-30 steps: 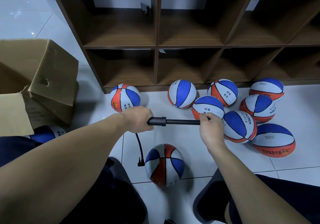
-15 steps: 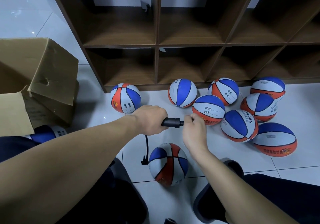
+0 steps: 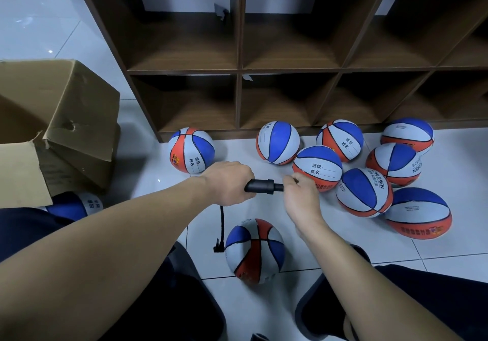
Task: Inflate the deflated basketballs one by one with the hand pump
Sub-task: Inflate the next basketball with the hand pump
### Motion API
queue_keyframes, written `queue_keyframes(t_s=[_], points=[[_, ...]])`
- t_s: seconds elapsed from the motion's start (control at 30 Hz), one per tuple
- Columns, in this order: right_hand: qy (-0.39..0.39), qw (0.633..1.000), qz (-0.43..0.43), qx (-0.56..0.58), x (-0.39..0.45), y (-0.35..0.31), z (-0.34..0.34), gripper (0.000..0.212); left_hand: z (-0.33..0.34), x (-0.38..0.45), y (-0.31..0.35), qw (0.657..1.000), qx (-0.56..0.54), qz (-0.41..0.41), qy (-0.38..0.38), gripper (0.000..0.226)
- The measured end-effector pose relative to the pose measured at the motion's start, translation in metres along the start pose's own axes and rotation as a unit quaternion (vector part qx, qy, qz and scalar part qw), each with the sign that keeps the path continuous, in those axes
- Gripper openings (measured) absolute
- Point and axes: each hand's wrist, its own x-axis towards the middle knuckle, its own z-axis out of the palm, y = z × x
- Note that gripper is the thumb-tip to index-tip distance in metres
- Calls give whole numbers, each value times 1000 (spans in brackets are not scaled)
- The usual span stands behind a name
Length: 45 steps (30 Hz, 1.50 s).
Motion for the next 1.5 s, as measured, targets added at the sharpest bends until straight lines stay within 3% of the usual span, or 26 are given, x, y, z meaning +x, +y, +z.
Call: queue_keyframes(t_s=[0.27, 0.47, 0.73, 1.27, 1.5], points=[[62, 992, 81, 80, 22, 6, -32, 36, 2, -8, -34, 997, -19, -57, -39, 27], [102, 992, 36, 63, 13, 4, -23, 27, -1, -6, -24, 998, -19, -54, -30, 26], [56, 998, -13, 15, -15, -5, 6, 33, -7, -5, 0, 1000, 13, -21, -9, 32], [-22, 999, 10, 29, -14, 0, 13, 29, 4, 0, 2, 1000, 15, 23, 8, 26], [16, 1000, -12, 25, 5, -1, -19, 29, 4, -8, -29, 999, -18, -32, -18, 22]])
